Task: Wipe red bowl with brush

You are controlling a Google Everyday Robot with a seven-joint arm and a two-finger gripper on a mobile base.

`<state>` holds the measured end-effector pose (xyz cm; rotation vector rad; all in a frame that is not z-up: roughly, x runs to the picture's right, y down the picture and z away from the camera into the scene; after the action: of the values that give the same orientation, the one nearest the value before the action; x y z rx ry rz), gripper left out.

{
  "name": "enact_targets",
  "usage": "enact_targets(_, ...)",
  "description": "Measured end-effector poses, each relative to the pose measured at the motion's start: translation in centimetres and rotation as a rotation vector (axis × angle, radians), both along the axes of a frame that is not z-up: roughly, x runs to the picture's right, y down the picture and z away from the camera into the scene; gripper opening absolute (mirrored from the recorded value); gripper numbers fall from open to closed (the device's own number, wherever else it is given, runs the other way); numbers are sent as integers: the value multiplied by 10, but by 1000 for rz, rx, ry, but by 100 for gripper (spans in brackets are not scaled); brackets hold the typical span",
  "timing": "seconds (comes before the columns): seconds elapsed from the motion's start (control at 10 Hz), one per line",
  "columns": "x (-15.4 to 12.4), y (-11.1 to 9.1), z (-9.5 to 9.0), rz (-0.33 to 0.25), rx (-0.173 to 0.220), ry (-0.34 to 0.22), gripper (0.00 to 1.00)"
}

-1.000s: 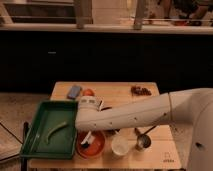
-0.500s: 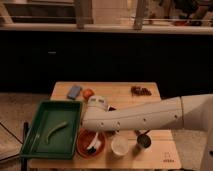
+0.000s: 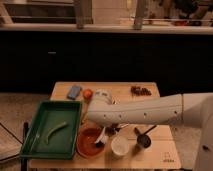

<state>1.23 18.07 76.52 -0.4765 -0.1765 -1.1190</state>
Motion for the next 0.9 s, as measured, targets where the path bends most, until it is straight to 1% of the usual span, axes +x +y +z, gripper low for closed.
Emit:
enact_targets(0.3,-5,-17,7,-10,35,16,1)
enact_targets(0.5,-15,-23,10,-15,47,8,1)
enact_targets(0.6,-20,-25,10,-14,50,-1,1)
enact_targets(0.9,-41,-25,4,-2,54,-63,1)
